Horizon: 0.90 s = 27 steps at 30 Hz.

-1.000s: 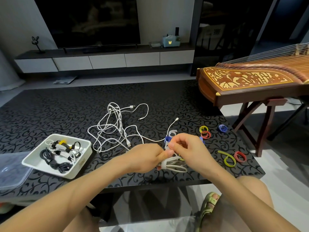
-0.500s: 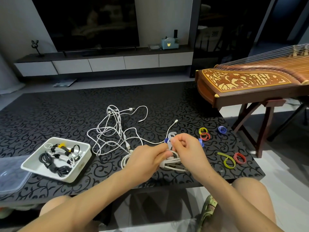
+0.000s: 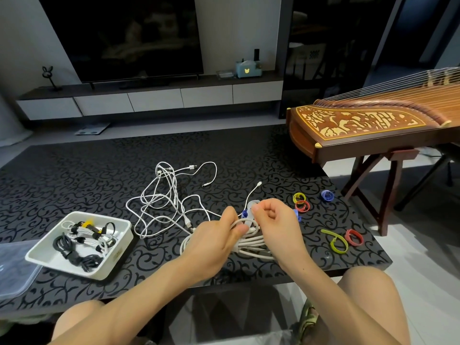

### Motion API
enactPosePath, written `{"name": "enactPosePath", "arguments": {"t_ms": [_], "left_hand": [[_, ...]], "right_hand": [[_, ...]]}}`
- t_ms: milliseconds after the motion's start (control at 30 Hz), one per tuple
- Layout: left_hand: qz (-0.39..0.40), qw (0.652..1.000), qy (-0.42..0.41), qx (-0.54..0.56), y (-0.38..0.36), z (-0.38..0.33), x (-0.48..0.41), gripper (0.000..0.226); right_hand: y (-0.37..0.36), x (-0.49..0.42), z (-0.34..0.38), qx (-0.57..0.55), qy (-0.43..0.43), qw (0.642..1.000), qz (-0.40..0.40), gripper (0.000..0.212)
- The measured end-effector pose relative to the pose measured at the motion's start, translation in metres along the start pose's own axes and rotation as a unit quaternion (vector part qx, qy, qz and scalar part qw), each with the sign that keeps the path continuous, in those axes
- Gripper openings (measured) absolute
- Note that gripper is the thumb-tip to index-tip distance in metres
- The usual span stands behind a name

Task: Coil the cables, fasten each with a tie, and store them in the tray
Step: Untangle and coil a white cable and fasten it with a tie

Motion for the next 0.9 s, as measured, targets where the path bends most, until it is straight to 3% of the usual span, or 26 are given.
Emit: {"name": "enactPosePath", "arguments": {"t_ms": [133, 233, 400, 533, 700, 900], "left_hand": [[0.0, 1.0, -0.003, -0.011, 0.0, -0.001, -0.002, 0.029], [0.012, 1.0, 0.002, -0.029, 0.002, -0.002, -0.005, 0.032], [0.051, 0.998, 0.02, 0.034, 0.002, -0.002, -0.006, 0.036], [0.079, 0.99, 0.053, 0.105, 0.0, 0.0, -0.01, 0.037], [0.087, 0.99, 0.058, 0.09, -0.002, -0.001, -0.016, 0.042], [0.02, 0.997, 0.04, 0.056, -0.003, -0.006, -0.018, 0.042]], "right_hand": [[0.003, 0.004, 0.007, 0.03, 0.079, 0.996, -0.016, 0.013], [0.005, 0.007, 0.012, 0.008, 0.129, 0.992, 0.016, 0.013], [0.009, 0.004, 0.014, -0.02, 0.117, 0.991, 0.06, 0.019], [0.011, 0.004, 0.014, 0.047, 0.158, 0.985, 0.057, 0.036], [0.013, 0.002, 0.011, 0.146, 0.182, 0.972, 0.014, 0.024], [0.013, -0.002, 0.01, 0.189, 0.154, 0.967, 0.07, 0.014]]}}
Point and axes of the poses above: each hand's wrist, its own x-axis away from the middle knuckle, its own y-axis out of the back of the hand, z = x × y, the point moved 3 cm from there along -x, towards the middle knuckle, and after that the axes turned 3 degrees about -y, right-handed, at the moved point
